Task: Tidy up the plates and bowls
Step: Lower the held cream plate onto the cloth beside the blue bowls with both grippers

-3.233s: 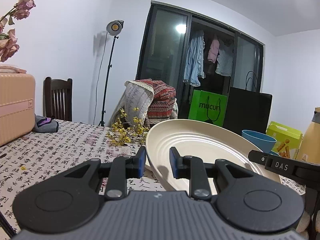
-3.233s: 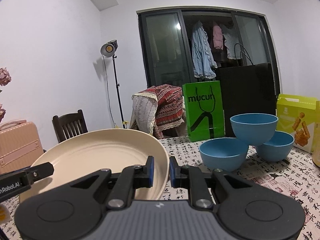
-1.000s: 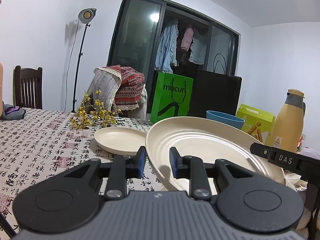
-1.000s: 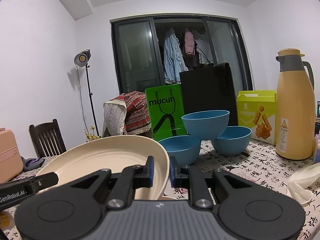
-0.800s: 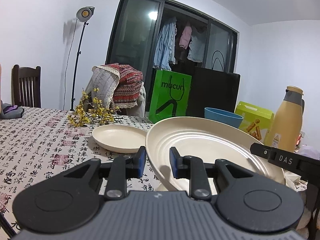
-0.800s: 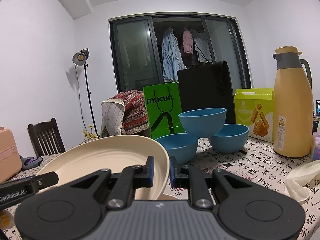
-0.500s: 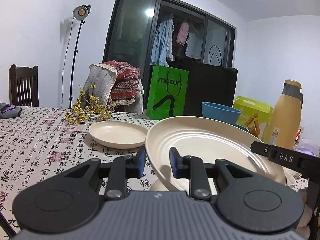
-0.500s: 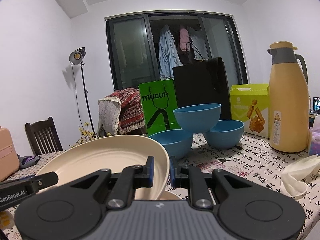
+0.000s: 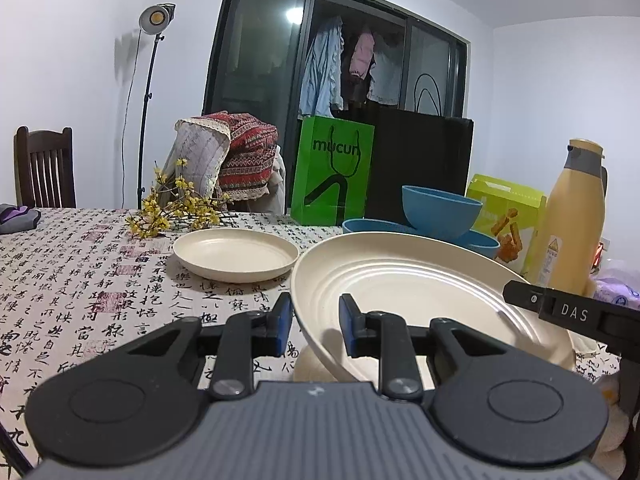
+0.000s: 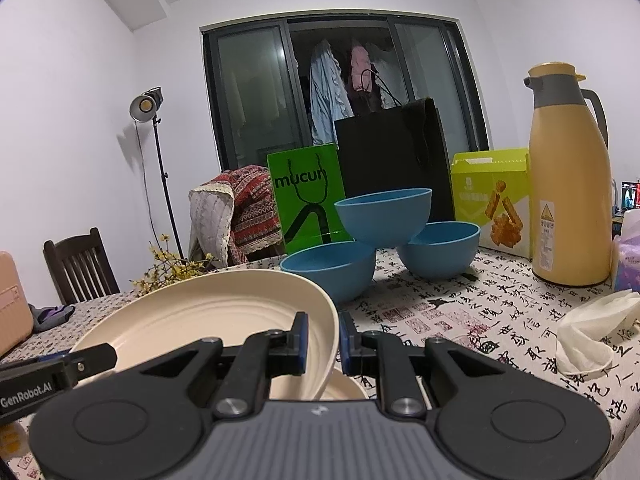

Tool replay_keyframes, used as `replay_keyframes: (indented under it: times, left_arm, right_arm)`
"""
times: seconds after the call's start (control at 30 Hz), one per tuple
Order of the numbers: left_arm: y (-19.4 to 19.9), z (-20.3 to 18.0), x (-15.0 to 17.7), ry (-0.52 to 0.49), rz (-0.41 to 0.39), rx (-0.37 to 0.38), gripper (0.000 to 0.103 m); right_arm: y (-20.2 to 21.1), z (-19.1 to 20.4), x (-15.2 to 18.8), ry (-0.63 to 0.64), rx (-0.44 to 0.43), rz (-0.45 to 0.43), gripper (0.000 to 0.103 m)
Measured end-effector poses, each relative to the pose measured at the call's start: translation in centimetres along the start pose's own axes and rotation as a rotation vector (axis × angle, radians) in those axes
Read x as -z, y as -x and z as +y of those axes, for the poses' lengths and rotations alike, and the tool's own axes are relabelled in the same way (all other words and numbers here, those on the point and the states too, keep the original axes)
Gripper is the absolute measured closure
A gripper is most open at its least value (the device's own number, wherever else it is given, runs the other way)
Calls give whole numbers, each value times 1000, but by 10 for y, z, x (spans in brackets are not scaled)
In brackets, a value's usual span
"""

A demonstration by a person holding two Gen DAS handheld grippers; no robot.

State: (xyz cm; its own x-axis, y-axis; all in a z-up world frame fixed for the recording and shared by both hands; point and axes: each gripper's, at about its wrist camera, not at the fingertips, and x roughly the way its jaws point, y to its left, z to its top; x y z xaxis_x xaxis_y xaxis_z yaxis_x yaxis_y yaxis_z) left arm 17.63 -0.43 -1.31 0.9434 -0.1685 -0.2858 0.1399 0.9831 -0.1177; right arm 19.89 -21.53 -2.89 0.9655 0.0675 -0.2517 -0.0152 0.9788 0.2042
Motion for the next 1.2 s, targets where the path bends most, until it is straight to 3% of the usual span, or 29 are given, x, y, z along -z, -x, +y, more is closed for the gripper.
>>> replay_keyframes:
  times: [1.2]
  left_arm:
    - [-22, -12, 19, -100, 106, -23, 78]
  right_arm:
    - [-21, -16, 26, -22, 28, 88, 86]
